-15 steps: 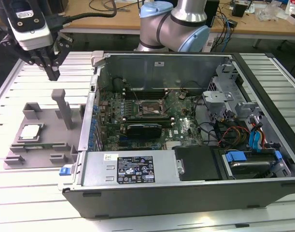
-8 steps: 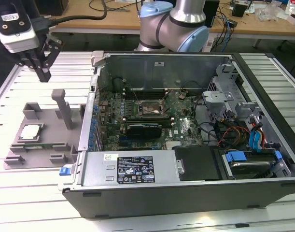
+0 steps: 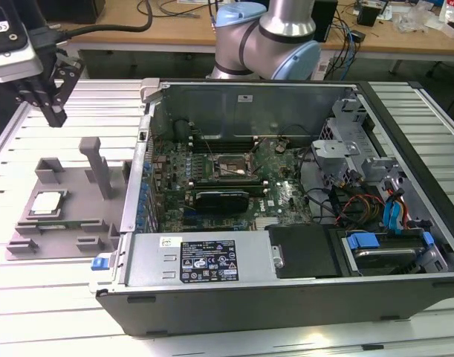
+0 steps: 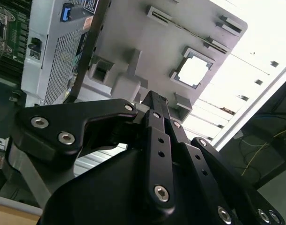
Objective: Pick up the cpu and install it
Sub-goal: 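Reach for the cpu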
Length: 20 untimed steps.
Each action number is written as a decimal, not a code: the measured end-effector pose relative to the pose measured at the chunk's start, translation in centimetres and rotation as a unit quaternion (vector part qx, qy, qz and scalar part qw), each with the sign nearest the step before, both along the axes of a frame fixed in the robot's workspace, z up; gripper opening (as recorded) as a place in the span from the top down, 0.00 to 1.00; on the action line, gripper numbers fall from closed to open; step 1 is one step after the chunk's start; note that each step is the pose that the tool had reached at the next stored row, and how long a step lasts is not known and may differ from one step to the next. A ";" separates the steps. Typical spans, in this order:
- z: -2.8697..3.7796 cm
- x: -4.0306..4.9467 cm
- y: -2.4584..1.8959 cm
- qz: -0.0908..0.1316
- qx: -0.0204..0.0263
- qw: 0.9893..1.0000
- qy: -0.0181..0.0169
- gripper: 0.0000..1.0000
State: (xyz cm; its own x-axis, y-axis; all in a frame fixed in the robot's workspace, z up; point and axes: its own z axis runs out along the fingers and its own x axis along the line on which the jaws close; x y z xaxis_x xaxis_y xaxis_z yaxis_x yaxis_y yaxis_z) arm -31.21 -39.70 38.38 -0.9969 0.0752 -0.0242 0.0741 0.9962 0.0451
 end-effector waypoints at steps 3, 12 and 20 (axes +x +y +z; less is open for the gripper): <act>-0.25 -1.03 0.01 0.000 0.000 1.000 0.000 0.89; -3.38 -2.54 0.01 0.000 0.000 1.000 0.000 0.89; -5.77 -3.28 0.01 0.000 0.000 1.000 0.000 0.89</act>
